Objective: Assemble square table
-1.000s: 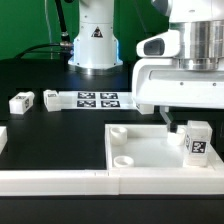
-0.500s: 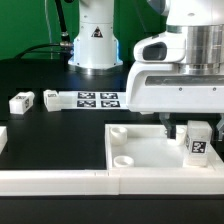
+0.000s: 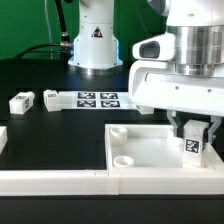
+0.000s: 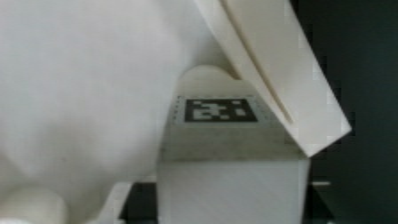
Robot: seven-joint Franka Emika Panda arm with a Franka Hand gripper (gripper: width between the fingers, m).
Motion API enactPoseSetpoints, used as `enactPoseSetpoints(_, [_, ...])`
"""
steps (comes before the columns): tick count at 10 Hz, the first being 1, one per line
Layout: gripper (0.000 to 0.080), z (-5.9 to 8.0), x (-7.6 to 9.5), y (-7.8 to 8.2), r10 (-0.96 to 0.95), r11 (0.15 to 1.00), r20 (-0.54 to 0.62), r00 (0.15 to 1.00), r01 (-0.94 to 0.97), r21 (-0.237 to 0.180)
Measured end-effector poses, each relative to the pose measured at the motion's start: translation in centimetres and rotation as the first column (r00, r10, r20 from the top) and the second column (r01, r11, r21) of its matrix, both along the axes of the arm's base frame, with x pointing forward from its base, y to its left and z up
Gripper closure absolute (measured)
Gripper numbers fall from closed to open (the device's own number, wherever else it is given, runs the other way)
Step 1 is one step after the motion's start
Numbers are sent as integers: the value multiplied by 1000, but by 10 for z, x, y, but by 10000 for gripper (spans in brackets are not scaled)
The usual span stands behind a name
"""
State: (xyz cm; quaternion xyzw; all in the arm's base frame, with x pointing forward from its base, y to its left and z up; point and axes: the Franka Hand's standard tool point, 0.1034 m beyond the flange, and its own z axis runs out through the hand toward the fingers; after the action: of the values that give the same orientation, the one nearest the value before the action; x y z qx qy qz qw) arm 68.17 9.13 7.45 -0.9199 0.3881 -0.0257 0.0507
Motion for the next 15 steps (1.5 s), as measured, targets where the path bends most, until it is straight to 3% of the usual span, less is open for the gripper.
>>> enactPoseSetpoints(2, [511, 0, -3, 2, -368, 928, -61, 928, 370, 35])
enactPoseSetpoints(4, [511, -1, -8, 3, -686, 716, -80, 723, 691, 99])
enactPoseSetpoints(5, [508, -1, -11, 3, -740, 656, -84, 668, 743, 128])
enactPoseSetpoints(7, [500, -2, -11, 4, -785, 599, -99, 611, 790, 127])
enactPoseSetpoints(8, [500, -2, -11, 4, -778, 609, -97, 621, 783, 125])
enactPoseSetpoints(9, [330, -3, -14, 7, -715, 686, -91, 694, 720, 99])
enactPoseSetpoints(10, [176, 0, -15, 14, -590, 803, -94, 802, 595, 33])
enactPoseSetpoints(12, [158, 6, -5, 22, -314, 949, -46, 948, 316, 24])
enactPoseSetpoints(15, [151, 4, -6, 19, -144, 989, -30, 989, 144, 11])
